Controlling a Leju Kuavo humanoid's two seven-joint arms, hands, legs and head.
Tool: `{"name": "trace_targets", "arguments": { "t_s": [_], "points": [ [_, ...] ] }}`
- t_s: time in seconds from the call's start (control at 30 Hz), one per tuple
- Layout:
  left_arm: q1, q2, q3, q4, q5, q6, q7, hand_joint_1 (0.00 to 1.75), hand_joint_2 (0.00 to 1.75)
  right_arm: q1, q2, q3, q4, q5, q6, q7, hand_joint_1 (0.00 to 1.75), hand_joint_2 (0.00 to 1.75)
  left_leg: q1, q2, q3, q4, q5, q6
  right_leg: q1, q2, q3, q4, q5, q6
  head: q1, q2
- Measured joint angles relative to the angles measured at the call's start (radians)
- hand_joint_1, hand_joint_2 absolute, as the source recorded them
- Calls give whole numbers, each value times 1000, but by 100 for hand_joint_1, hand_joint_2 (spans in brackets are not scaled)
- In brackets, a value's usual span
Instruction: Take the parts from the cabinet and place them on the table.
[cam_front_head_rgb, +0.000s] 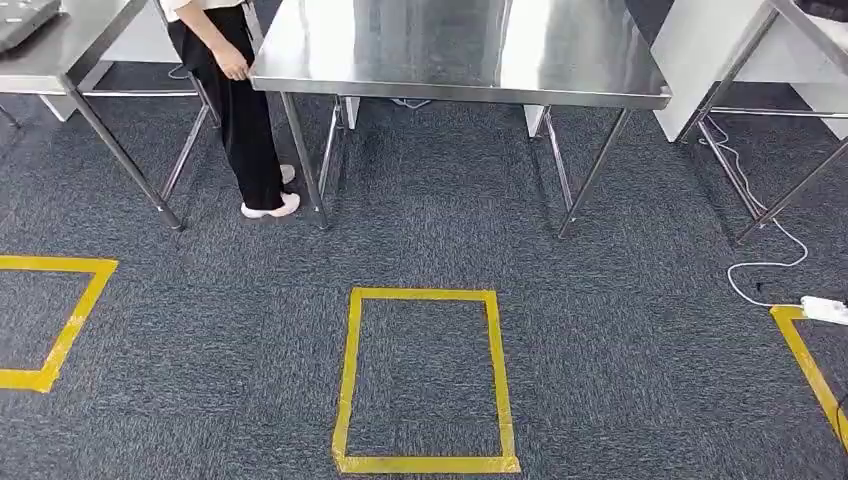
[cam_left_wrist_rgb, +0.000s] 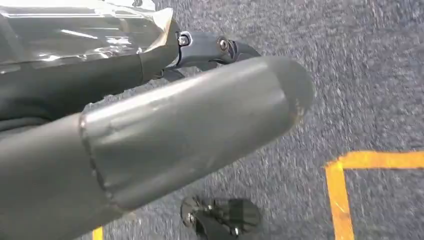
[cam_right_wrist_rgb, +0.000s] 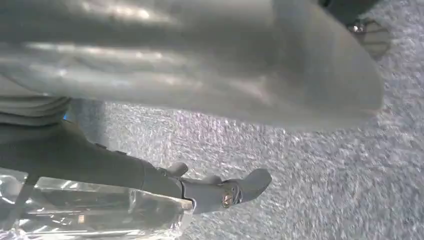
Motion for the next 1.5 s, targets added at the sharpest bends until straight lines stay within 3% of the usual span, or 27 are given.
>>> {"name": "trace_targets", "arguments": {
  "t_s": [0.07,0.13,0.17,0.23,0.27,0.3,0.33,0.43,0.47,0.53,0.57,0.63,0.7,0.77,0.8,0.9,0.97,1.03,1.1,1.13,1.2,1.23,1.3,1.33,1.43,1.47,1.5],
  "points": [
    [-1,1,0,0,2,1,1,0,0,0,1,0,0,1,0,0,0,0,-4,4,-21,1,13,19,-1,3,-60,158,-81,-4,1,0],
    [0,1,0,0,2,1,2,0,0,2,1,0,0,3,0,0,0,0,-11,6,-40,1,27,26,2,6,-77,249,-105,4,0,0],
    [0,0,0,0,2,2,2,0,0,2,0,0,0,4,0,1,0,0,-13,6,-47,1,33,25,2,6,-51,225,-87,10,0,0],
    [0,0,1,0,2,2,3,0,0,1,1,0,0,6,0,1,0,0,-15,4,-55,1,43,22,6,7,53,72,-30,17,1,0],
    [0,-1,2,0,2,4,3,0,0,-1,0,0,0,8,0,1,0,0,-15,3,-56,1,48,20,8,8,116,-26,-13,11,1,0],
    [0,-3,2,0,3,6,3,0,0,-3,-3,0,0,9,0,1,0,0,-16,4,-59,2,53,14,15,10,156,-105,-29,-7,0,0],
    [-1,-4,3,0,3,8,3,0,0,-5,-4,1,0,10,0,0,0,0,-16,4,-60,0,58,8,26,9,168,-112,-25,-7,0,0],
    [0,-7,7,1,4,8,5,0,0,-2,-6,2,0,13,0,0,0,0,-14,7,-61,-3,77,-10,30,9,143,-112,-10,-25,-1,0],
    [0,-6,8,0,4,8,5,0,0,-2,-4,2,0,14,0,0,0,0,-14,4,-70,6,68,-15,6,7,144,-122,6,-34,0,0],
    [1,-4,10,1,4,9,6,0,0,-2,-3,2,0,15,0,0,0,0,-11,3,-102,80,-19,-25,7,3,128,-120,21,-47,-5,0],
    [1,-4,11,1,5,9,6,0,0,-2,-3,3,0,15,0,0,0,0,-9,2,-132,170,-80,-30,8,1,119,-118,30,-57,-6,0],
    [1,-4,11,1,4,9,5,0,0,-1,-2,3,0,15,0,0,0,0,-7,3,-162,285,-128,-39,10,-2,101,-114,42,-54,-6,0],
    [1,-3,11,1,2,8,5,0,0,1,-2,3,0,11,0,0,0,0,3,4,-112,239,-85,-46,6,-3,79,-104,51,-46,-6,0],
    [1,-1,11,1,2,8,5,0,0,0,0,3,0,9,0,-1,0,0,11,5,-21,106,-34,-52,2,-3,63,-89,54,-41,-7,0],
    [-2,-2,11,1,1,8,4,0,0,-1,-1,3,0,9,0,-3,0,0,17,3,36,18,-40,-55,6,-3,47,-70,54,-38,-8,0],
    [-2,-2,11,1,0,7,3,0,0,-2,0,5,0,13,0,-6,0,0,5,-2,16,22,-30,-27,15,-3,32,-56,65,-17,-5,0],
    [-2,-2,11,1,0,8,3,0,0,2,-1,5,0,13,-1,-6,0,0,6,4,4,14,-11,1,15,-1,20,-51,67,-1,-3,0],
    [-4,-1,11,0,0,8,1,0,0,2,-1,5,0,13,-1,-6,0,0,2,5,-16,14,6,21,10,4,-30,44,-11,-16,6,0],
    [-4,-1,11,0,0,8,0,0,0,2,0,5,0,14,-1,-9,0,0,0,7,-42,16,24,23,8,5,-87,202,-89,-20,6,0],
    [-4,-1,11,1,0,8,-1,0,0,2,0,5,0,15,-1,-10,0,0,-2,9,-54,17,36,22,8,6,-94,246,-107,-15,7,0],
    [-3,-2,11,1,0,8,-1,0,0,3,-1,5,0,15,-1,-12,0,0,-4,8,-75,18,53,18,8,6,-32,187,-94,-4,6,0],
    [-3,-2,11,1,1,8,-1,0,0,2,-1,6,0,15,-1,-13,0,175,-3,8,-84,18,60,15,8,6,38,87,-68,2,6,0],
    [-5,-2,11,0,1,8,-3,0,0,-4,-2,6,0,15,-1,-16,0,175,-3,8,-95,18,77,5,8,7,157,-100,-50,-2,6,0],
    [-4,-2,11,0,1,8,-4,0,0,-6,-3,7,0,15,-1,-17,0,175,-8,8,-95,13,83,-4,25,10,142,-95,-36,-6,5,0],
    [-6,-2,11,1,1,9,-8,0,0,-4,-3,7,0,14,-1,-19,0,175,-4,9,-94,9,101,-21,29,11,132,-87,-23,-24,1,0],
    [-3,-2,12,1,1,8,-9,0,0,-2,-3,7,0,13,-1,-19,0,0,-4,5,-98,8,110,-30,19,9,124,-95,-6,-34,3,0],
    [-3,-1,13,0,2,9,-10,0,0,-3,-1,7,0,13,-1,-19,0,0,3,3,-109,22,87,-31,5,5,123,-95,2,-41,2,0]
  ]
}}
